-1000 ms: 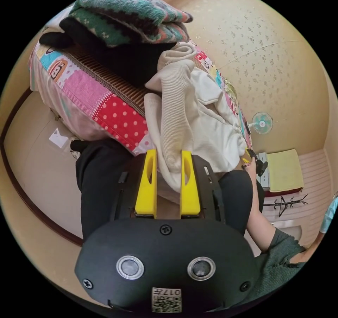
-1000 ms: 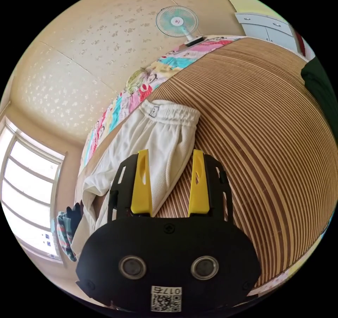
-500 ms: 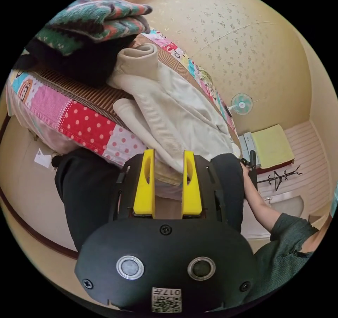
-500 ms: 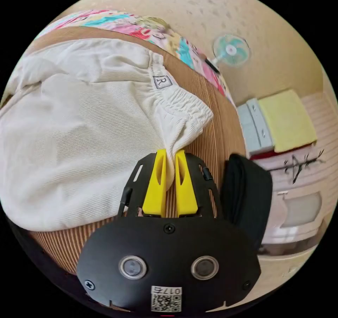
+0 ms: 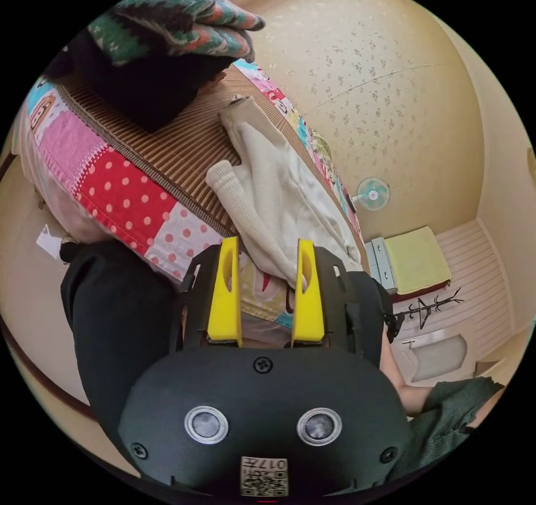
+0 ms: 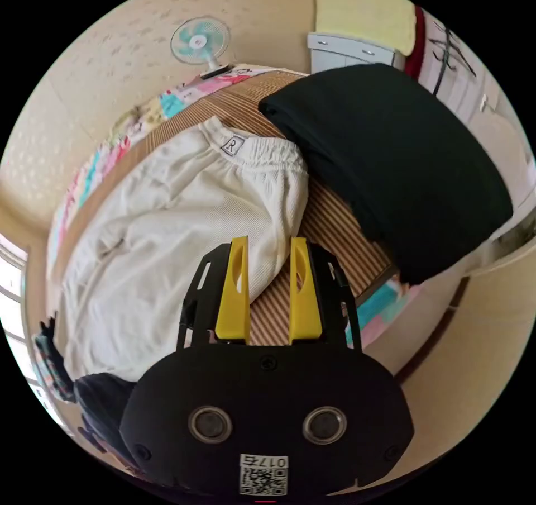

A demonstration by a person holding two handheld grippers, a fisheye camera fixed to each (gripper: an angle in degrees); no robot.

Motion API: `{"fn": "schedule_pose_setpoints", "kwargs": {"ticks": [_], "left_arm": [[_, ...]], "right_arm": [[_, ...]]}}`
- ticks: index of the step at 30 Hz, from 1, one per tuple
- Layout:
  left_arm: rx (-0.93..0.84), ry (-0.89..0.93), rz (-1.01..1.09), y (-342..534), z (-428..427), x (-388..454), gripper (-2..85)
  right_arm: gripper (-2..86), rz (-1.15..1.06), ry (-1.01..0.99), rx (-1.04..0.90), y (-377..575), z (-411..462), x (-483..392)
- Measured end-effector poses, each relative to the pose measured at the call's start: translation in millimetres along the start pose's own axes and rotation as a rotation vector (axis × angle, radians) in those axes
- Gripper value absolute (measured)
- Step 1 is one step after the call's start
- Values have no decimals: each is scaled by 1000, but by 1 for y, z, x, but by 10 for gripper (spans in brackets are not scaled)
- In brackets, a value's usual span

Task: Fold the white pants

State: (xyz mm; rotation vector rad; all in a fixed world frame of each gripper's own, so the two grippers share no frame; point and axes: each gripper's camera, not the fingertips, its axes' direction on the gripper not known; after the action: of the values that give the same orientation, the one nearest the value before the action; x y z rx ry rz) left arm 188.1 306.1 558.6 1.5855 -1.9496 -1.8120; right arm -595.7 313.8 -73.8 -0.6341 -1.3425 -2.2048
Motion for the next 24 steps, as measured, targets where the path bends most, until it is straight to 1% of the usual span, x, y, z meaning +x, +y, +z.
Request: {"fn": "schedule_pose_setpoints", "kwargs": {"ticks": [1, 2, 4, 5, 6, 7, 9, 11, 13, 14, 15, 17, 19, 21, 22, 23, 24], "left_arm": [[7, -11, -3, -2, 0, 0, 136], [5, -18, -13, -5, 3, -2, 122], [-28, 28, -39, -9, 11, -7, 88], [-23, 74, -55, -10, 11, -10, 69], [4, 114, -49, -12, 6, -9, 53], [20, 130, -37, -13, 3, -8, 45], [66, 169, 22, -26, -8, 5, 39], [63, 192, 58, -45, -14, 20, 34], [86, 226, 95, -65, -24, 40, 28], [99, 241, 127, -77, -31, 57, 23], [132, 233, 157, -88, -41, 75, 18], [209, 219, 196, -101, -61, 102, 13], [283, 254, 222, -115, -85, 121, 9], [368, 346, 267, -128, -122, 141, 9], [387, 351, 287, -128, -132, 146, 10], [419, 340, 321, -125, -153, 152, 11], [441, 320, 338, -117, -173, 152, 13]], "right_arm": [[111, 66, -117, 10, 18, -4, 18], [112, 86, -166, 9, 27, -4, 26], [120, 116, -334, -20, 59, 2, 45], [121, 113, -376, -29, 66, 4, 47], [125, 105, -459, -16, 77, 3, 52], [129, 117, -509, -13, 83, 3, 56], [127, 162, -549, -23, 81, 2, 61], [105, 203, -588, -69, 66, 7, 63], [54, 246, -580, -95, 41, 6, 63], [50, 243, -597, -101, 35, 4, 61], [44, 230, -644, -107, 23, -2, 55], [37, 191, -724, -59, 6, -25, 46], [32, 157, -828, 14, -12, -64, 41], [30, 134, -921, 28, -20, -93, 41], [30, 97, -945, 9, -20, -113, 41], [30, 65, -940, -3, -19, -123, 40], [31, -11, -912, -25, -10, -144, 39]]}}
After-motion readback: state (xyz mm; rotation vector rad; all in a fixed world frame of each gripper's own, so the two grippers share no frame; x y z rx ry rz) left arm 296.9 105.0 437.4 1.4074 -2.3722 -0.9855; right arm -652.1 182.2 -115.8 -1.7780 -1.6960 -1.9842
